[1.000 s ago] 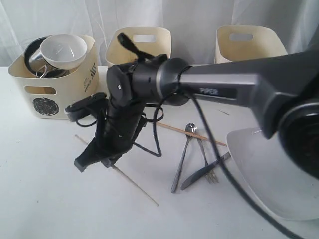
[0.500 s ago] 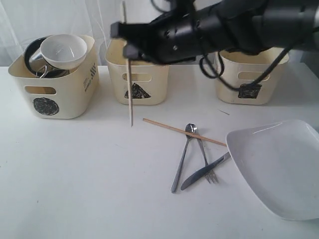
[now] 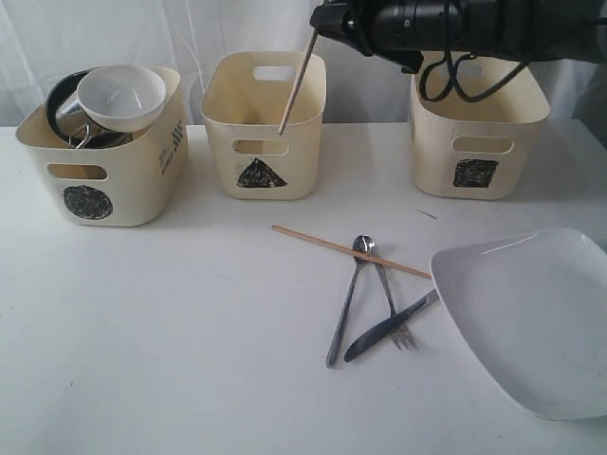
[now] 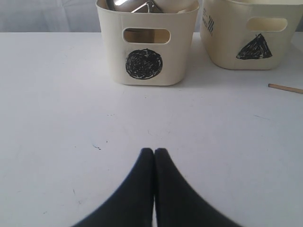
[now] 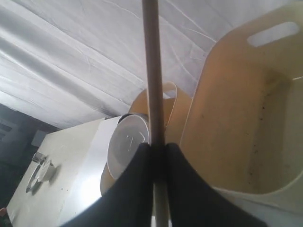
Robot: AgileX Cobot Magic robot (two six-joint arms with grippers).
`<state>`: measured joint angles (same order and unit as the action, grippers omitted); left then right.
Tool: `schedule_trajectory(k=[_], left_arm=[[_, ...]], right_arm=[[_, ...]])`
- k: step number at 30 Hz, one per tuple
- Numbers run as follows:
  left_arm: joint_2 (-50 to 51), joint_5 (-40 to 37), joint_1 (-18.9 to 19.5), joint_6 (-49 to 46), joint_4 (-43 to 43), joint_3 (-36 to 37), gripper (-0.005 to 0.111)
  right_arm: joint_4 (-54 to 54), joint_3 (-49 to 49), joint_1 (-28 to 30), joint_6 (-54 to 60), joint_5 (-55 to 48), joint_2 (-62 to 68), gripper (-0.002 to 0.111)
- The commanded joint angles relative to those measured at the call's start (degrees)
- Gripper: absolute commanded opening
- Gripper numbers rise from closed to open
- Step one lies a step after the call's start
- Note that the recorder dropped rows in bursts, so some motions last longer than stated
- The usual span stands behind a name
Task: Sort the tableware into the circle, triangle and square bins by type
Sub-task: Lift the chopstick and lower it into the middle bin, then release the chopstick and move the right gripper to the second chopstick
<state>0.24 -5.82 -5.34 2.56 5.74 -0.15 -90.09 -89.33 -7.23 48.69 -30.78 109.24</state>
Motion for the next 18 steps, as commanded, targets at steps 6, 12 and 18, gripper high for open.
schedule_trajectory(k=[6,12,18], left_arm=[[-0.24,0.10,0.04,0.09,0.11,0.15,0.000],[-0.24,0.10,0.04,0.09,0.11,0.15,0.000],[-0.24,0.10,0.04,0.09,0.11,0.15,0.000]], right_arm=[[-1.96,-20.33,0.58,0.37,-1.53,17.00,0.000],[-1.77,-30.96,0.58,-0.54,0.49,26.51,0.010],[-1.17,-35.51,0.44,0.01,-2.61,29.68,0.041]])
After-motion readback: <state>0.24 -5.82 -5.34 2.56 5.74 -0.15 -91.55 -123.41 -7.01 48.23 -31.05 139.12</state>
